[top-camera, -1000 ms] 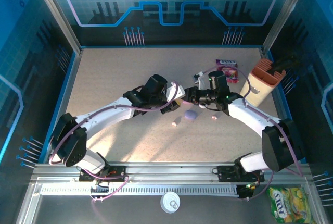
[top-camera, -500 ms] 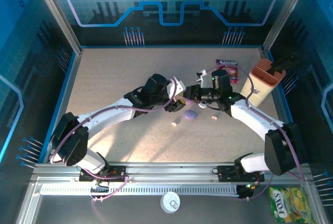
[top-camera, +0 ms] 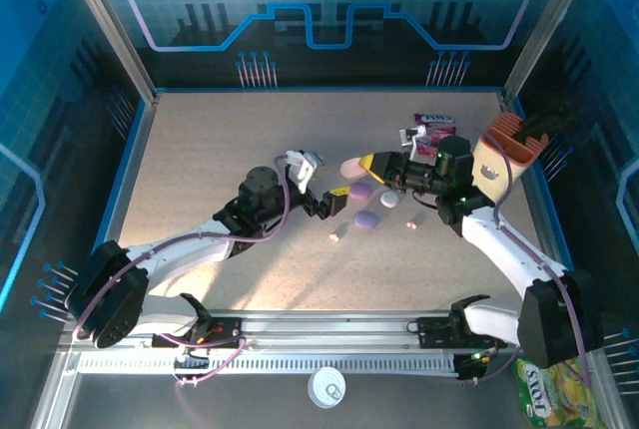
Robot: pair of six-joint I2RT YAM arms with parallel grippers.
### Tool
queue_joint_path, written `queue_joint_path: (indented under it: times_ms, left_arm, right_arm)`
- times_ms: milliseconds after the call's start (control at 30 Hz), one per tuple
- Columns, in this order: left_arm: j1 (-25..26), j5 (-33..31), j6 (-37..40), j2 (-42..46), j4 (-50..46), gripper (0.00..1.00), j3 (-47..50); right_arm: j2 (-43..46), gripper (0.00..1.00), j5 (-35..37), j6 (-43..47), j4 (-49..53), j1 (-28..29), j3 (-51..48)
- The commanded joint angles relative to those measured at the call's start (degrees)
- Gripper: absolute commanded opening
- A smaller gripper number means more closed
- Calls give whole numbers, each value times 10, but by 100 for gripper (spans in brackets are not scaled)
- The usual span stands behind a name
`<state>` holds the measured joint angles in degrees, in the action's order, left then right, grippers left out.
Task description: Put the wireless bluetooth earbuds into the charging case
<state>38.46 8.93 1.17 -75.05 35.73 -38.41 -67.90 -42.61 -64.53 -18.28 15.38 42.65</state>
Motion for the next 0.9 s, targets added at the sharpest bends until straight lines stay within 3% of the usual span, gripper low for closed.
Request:
queue_joint_path:
  times_ms: [0,100,200,633,867]
  left_arm:
    - [-3,73,-12,12,97,99,2]
    - [-2,102,-7,1,112,98,-8]
    - [-3,127,-2,-12,167,88,-4]
    - [-3,210,7,-84,259,86,-59]
    - [-3,229,3,-101,275,79,-73]
  right_arm:
    - [33,18,-19,-73,-70,-10,-9]
    - [54,18,-20,-114,-91,-12,-13]
    - [71,17,-20,-147,-103,-12,-14]
    - [95,16,-19,-297,-222,-8,-40]
    - [93,15,-22,-307,-217,2,-42]
